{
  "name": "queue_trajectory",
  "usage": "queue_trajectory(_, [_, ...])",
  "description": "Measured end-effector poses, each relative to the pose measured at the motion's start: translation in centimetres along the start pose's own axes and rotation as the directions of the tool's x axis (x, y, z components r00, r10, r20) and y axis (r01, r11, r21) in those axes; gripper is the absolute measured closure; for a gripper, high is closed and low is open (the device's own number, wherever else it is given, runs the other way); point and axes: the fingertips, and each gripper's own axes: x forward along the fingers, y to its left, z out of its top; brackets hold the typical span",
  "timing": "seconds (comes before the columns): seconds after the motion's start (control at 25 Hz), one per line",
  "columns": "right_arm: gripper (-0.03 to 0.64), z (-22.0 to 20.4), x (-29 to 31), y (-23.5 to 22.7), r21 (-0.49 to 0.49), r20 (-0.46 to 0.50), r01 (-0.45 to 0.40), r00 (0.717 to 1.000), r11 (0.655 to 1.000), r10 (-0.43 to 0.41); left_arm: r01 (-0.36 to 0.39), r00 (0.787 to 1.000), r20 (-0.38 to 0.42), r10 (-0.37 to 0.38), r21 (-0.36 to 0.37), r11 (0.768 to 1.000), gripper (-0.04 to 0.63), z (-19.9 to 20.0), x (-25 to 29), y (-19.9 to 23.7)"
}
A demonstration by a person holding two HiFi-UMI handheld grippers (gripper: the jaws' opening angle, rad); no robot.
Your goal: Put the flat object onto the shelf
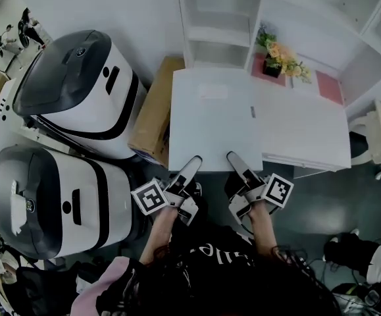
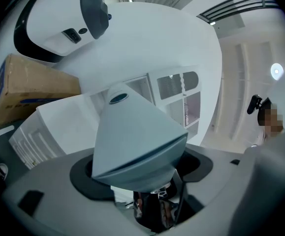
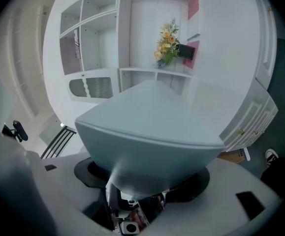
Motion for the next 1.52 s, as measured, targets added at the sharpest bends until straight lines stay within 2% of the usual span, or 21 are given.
queue_trajectory(0.24, [0.314, 0.8, 5.5, -1.3, 0.018, 0.041, 0.041, 0.998, 0.999, -0.041, -0.002, 0.999, -0.050, 0.002, -0.017, 1.000, 0.239, 5.2, 1.9, 3.1])
queue_trajectory(0.44, [0.314, 1.8, 8.7, -1.3, 0.014, 0.088, 0.051, 0.995, 0.999, -0.052, 0.035, 0.996, -0.078, -0.037, -0.029, 0.999, 0.238, 8.3, 3.6, 4.1])
queue_trajectory(0.88, [0.314, 3.7, 11.1, -0.2, -0.007, 0.156, 0.053, 0.986, 0.999, -0.051, 0.090, 0.989, -0.116, -0.094, -0.036, 0.995, 0.238, 11.1, 6.1, 3.9])
queue_trajectory(1.04, [0.314, 4.5, 11.5, 0.8, -0.014, 0.167, 0.027, 0.986, 1.000, -0.024, 0.107, 0.987, -0.117, -0.107, -0.005, 0.994, 0.238, 11.9, 7.0, 2.9])
queue_trajectory(1.28, [0.314, 6.1, 12.7, 1.7, -0.015, 0.166, -0.023, 0.986, 1.000, 0.025, 0.069, 0.990, -0.131, -0.057, 0.089, 0.994, 0.236, 13.4, 8.3, 2.9])
queue_trajectory(1.52, [0.314, 8.8, 14.0, 2.0, -0.004, 0.162, -0.058, 0.985, 0.998, 0.057, 0.076, 0.989, -0.136, -0.058, 0.129, 0.989, 0.235, 14.5, 11.0, 2.2])
